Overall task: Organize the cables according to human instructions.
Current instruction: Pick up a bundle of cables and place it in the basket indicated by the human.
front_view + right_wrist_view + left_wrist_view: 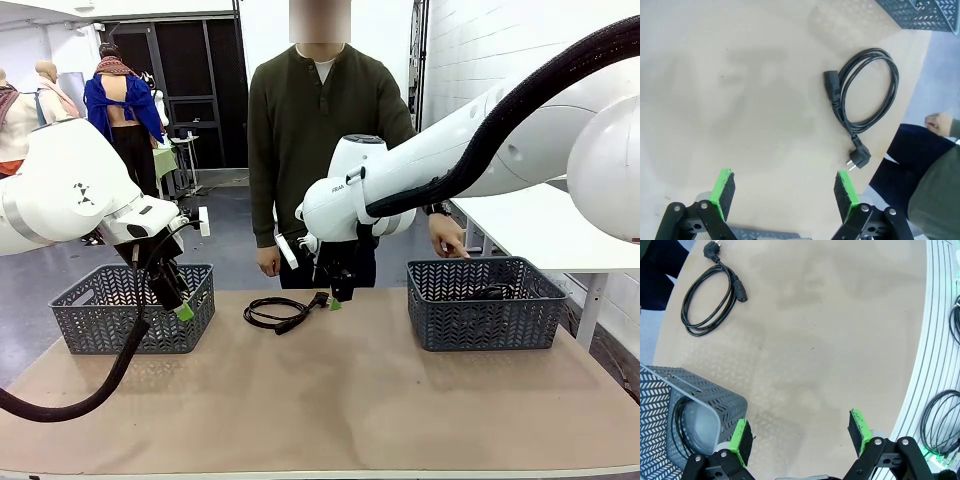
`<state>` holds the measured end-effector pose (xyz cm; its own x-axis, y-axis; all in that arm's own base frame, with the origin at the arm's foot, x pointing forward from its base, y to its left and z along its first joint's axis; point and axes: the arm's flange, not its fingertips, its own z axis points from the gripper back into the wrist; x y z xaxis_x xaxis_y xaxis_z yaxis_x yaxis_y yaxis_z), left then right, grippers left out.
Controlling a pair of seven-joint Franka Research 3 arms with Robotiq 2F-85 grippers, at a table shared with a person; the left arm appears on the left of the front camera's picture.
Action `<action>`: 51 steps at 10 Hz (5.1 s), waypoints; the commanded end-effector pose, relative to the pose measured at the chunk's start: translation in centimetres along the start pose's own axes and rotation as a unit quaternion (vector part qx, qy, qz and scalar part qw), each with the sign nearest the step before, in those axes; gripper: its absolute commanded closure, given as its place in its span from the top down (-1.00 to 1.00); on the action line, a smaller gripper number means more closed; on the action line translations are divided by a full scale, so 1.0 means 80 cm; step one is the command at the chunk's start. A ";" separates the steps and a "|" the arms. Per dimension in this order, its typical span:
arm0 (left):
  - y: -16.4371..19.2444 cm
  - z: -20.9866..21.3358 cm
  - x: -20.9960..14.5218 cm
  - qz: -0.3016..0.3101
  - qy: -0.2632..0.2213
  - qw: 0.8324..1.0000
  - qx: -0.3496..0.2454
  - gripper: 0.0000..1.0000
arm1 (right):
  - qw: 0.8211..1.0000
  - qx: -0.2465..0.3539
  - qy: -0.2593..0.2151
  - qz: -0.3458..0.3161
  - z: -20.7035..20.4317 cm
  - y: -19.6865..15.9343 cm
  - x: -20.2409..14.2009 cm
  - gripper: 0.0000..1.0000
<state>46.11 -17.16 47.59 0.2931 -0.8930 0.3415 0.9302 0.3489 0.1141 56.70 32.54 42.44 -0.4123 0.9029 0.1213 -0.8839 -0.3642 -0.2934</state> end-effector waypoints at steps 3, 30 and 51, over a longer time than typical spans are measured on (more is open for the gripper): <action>0.000 0.001 0.000 0.001 0.001 1.000 0.002 1.00 | 1.000 0.001 0.004 0.006 0.003 0.003 -0.004 1.00; 0.000 0.001 0.000 0.001 0.001 1.000 0.002 1.00 | 0.996 0.063 0.032 0.058 -0.172 -0.106 0.024 1.00; 0.000 0.001 0.000 0.001 0.001 1.000 0.002 1.00 | 0.989 0.133 0.047 0.042 -0.211 -0.135 0.026 0.94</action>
<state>46.11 -17.16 47.60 0.2930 -0.8930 0.3416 0.9302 0.3489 0.1141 67.75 41.17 29.62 -0.4817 0.8756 0.0352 -0.8756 -0.4793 -0.0597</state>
